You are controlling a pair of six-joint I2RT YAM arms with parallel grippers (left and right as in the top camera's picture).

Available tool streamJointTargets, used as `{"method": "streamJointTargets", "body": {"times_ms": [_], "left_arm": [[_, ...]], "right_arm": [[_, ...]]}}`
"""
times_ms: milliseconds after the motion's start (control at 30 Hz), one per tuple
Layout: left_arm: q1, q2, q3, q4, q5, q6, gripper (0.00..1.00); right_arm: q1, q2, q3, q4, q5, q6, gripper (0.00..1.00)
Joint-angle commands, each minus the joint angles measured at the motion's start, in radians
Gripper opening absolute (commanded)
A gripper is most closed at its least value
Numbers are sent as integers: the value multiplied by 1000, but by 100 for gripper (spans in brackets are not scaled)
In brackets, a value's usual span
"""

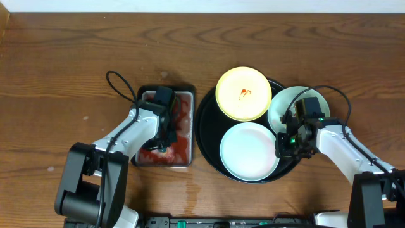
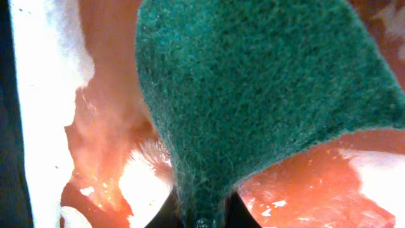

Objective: Clean dirty plates on tray and stack at the side
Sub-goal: 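Rinse the sponge in the soapy water with the left gripper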

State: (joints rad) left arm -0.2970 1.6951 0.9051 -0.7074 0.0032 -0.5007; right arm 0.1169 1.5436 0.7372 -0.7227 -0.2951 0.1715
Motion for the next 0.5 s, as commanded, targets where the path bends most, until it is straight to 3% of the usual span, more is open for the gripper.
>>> {"method": "streamJointTargets", "body": {"times_ms": [0,267,300,333,400,467], "left_arm": [[-7,37,-38,13,68,-6,7],[-7,-21,18,-14,67,18,9],[-7,-34,23,-17,67,22,22],[-7,-48,27,-18,67,27,41],[-7,-81,29,-17,66,32,59],[-7,-110,29,-16,63,34,69]], "right_arm": [[10,7,-6,-4,-2,-8,2],[10,7,-6,-7,-2,-8,1],[10,7,-6,-6,-2,-8,1],[10,7,-6,-7,-2,-8,1],[10,7,-6,-6,-2,-8,1],[10,7,-6,-6,-1,-8,1]]}}
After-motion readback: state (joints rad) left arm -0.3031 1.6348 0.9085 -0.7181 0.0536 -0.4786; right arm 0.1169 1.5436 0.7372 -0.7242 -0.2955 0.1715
